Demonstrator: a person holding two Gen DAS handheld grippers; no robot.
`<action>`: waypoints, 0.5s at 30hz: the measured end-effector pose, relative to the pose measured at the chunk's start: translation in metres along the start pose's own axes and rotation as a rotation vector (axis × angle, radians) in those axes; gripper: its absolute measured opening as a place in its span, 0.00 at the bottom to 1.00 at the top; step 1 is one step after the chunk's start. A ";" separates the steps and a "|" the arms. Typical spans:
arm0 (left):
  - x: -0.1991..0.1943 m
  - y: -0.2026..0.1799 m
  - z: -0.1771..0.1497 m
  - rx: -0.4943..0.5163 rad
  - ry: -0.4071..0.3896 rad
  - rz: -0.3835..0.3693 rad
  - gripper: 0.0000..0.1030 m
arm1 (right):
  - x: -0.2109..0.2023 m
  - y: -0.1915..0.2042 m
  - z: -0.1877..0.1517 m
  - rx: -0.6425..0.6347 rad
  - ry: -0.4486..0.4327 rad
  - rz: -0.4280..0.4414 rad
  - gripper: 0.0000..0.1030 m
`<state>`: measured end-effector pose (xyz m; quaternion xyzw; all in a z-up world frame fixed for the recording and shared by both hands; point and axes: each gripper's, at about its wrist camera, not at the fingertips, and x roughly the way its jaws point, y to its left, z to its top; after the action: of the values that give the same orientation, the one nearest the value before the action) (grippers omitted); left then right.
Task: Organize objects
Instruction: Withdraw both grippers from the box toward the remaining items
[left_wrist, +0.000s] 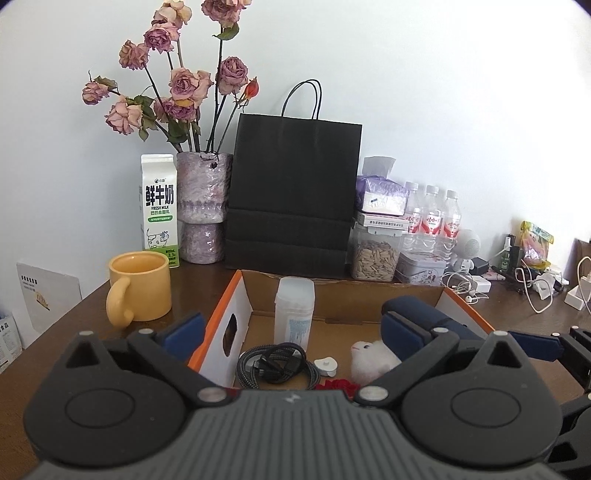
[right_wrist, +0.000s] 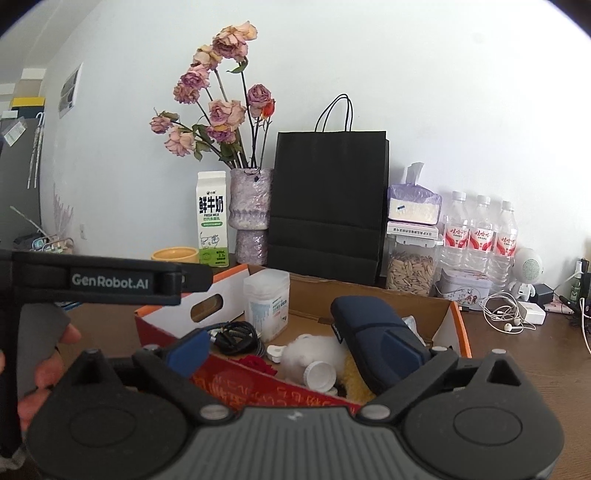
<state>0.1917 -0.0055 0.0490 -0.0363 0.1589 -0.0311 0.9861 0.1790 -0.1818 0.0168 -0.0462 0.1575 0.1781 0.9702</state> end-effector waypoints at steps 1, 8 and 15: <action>-0.003 0.000 -0.001 0.005 0.006 -0.004 1.00 | -0.004 0.000 -0.003 -0.006 0.010 0.004 0.97; -0.024 0.005 -0.009 0.030 0.053 -0.014 1.00 | -0.026 -0.001 -0.023 -0.007 0.106 0.017 0.97; -0.035 0.014 -0.023 0.044 0.126 -0.015 1.00 | -0.039 -0.004 -0.043 0.000 0.185 0.017 0.97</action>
<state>0.1514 0.0098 0.0367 -0.0137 0.2195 -0.0441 0.9745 0.1332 -0.2046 -0.0112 -0.0611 0.2469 0.1814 0.9500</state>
